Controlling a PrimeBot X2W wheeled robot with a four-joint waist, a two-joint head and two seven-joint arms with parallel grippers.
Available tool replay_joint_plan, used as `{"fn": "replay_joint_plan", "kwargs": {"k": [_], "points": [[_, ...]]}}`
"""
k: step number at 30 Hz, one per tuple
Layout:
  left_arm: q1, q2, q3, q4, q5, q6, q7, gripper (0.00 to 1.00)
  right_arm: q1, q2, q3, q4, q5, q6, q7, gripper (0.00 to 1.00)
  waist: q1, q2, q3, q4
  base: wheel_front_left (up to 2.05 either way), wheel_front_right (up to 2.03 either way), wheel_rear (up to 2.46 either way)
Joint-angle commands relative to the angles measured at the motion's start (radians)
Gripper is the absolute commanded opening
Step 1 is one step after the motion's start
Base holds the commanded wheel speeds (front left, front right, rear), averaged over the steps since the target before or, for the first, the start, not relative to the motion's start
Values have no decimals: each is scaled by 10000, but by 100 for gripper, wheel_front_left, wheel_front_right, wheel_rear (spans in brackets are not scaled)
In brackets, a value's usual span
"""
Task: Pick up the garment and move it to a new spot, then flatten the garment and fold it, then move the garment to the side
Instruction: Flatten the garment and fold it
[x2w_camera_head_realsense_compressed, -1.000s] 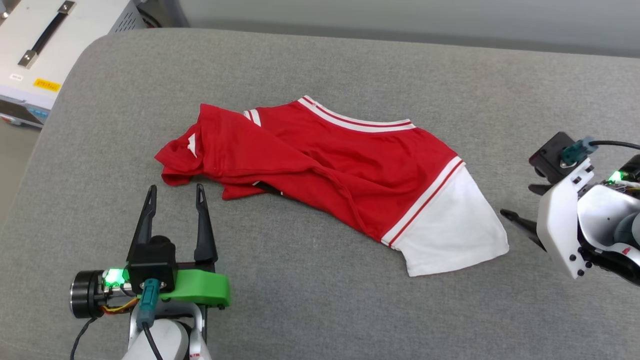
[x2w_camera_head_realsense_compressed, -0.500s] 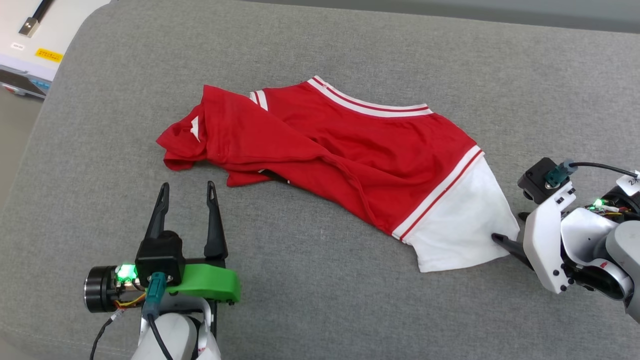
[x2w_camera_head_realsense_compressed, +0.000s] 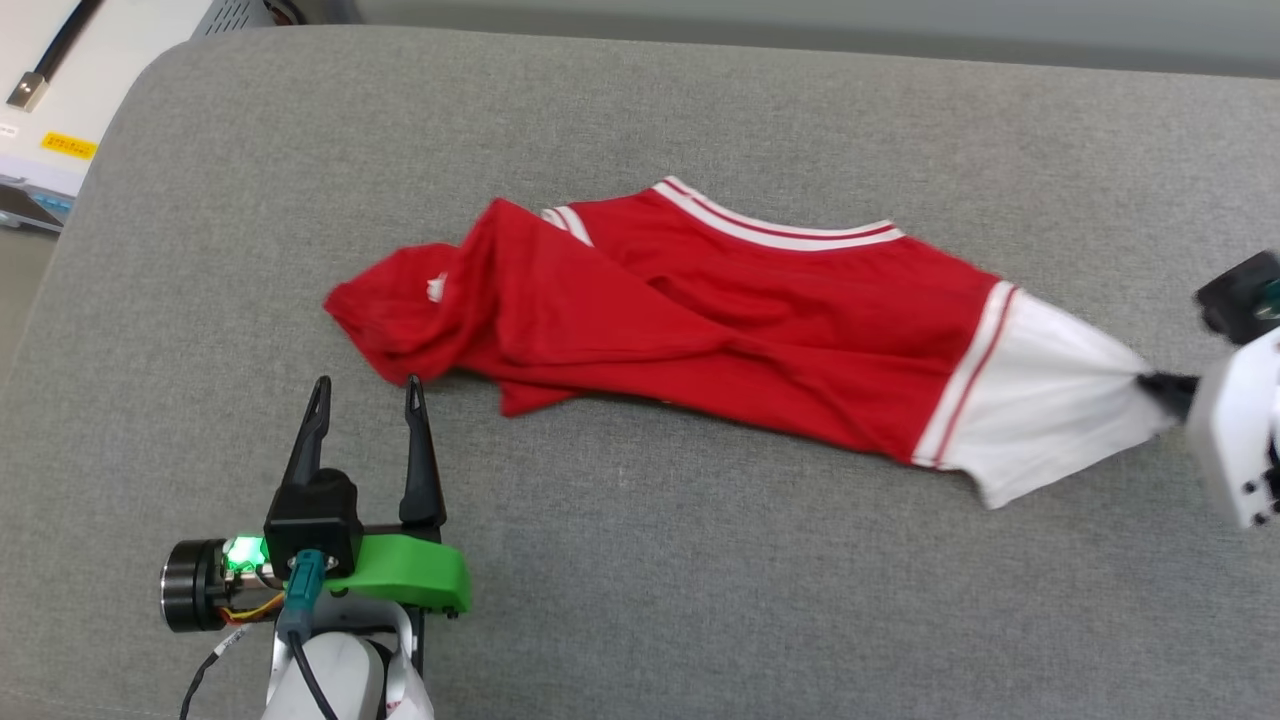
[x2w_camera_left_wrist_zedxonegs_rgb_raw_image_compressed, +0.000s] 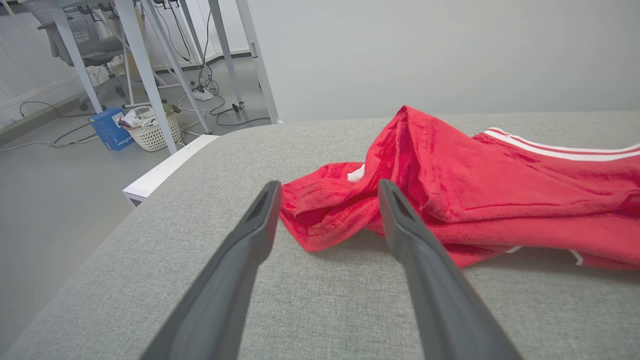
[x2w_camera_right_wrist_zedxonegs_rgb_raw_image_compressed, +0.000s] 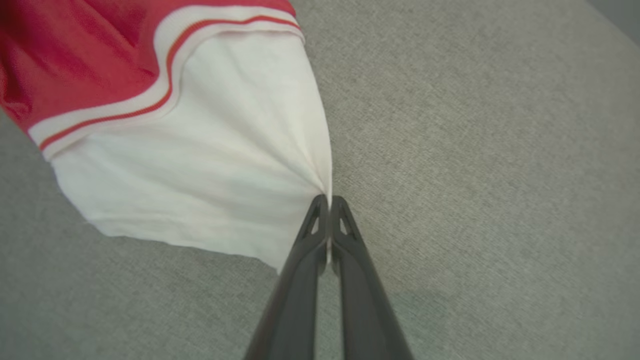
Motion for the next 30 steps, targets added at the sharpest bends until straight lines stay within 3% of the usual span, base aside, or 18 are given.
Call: {"fn": "replay_joint_plan", "kwargs": {"k": [1,8,18,19,20,25,30], "points": [[97,-97,61,-3,151,-109,-59,100,-237,-193,-207,140,112,-7,139,0,0,-1,70,35,0,0,0],[-98,-343,199,28,387,-404,-59,100,-393,-709,-956,1492,-42,-7,934,0,0,-1,390,233,0,0,0],[-303,-534,445,173,602,-689,-59,100,-6,559,-1543,3826,-61,-7,722,0,0,-1,522,420,0,0,0],[-307,-531,489,174,596,-726,-59,100,3,669,-1644,3952,-41,-7,525,6,0,-1,475,400,0,0,0],[-316,-445,640,222,589,-901,-59,100,120,936,-1956,4233,41,-7,-205,100,0,-1,240,310,0,0,0],[-596,-114,1010,382,400,-1377,-59,100,210,711,-2318,3921,-670,-7,-2310,100,0,-1,-166,145,0,0,0],[-1397,537,1374,817,135,-2043,-59,100,447,1039,-2872,3189,-1356,-7,-3988,100,0,-1,-490,-184,0,0,0]]}}
